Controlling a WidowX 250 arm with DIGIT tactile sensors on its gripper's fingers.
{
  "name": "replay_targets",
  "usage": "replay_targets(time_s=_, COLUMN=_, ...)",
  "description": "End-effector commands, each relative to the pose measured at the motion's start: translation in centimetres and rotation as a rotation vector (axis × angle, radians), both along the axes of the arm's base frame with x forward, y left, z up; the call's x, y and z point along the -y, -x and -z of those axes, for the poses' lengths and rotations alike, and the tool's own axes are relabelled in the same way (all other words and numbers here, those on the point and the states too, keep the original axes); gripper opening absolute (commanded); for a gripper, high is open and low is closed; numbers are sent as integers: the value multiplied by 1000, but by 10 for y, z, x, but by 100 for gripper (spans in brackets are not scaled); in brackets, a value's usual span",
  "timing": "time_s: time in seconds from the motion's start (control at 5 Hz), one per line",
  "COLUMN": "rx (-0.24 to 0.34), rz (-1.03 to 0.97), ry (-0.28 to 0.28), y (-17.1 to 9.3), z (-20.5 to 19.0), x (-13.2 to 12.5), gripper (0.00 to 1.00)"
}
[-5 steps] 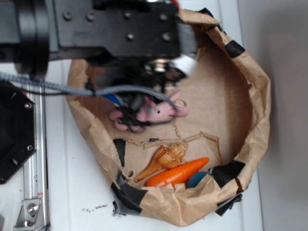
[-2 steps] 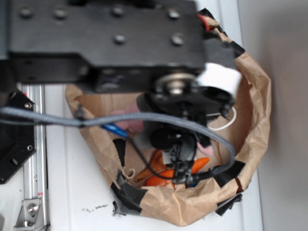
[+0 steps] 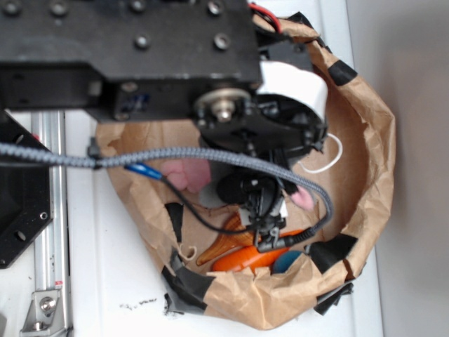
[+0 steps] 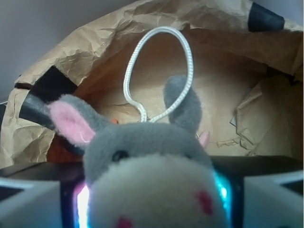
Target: Grab the gray animal.
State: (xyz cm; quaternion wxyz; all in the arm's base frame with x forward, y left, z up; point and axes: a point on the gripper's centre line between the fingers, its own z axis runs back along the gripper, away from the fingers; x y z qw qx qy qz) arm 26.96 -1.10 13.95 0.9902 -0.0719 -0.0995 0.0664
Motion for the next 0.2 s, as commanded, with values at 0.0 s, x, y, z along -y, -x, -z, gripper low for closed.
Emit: replay_targets(time_s=0.0, rx=72, rz=-45, ry=-6, y=13, z=-26, x=-10, gripper=0)
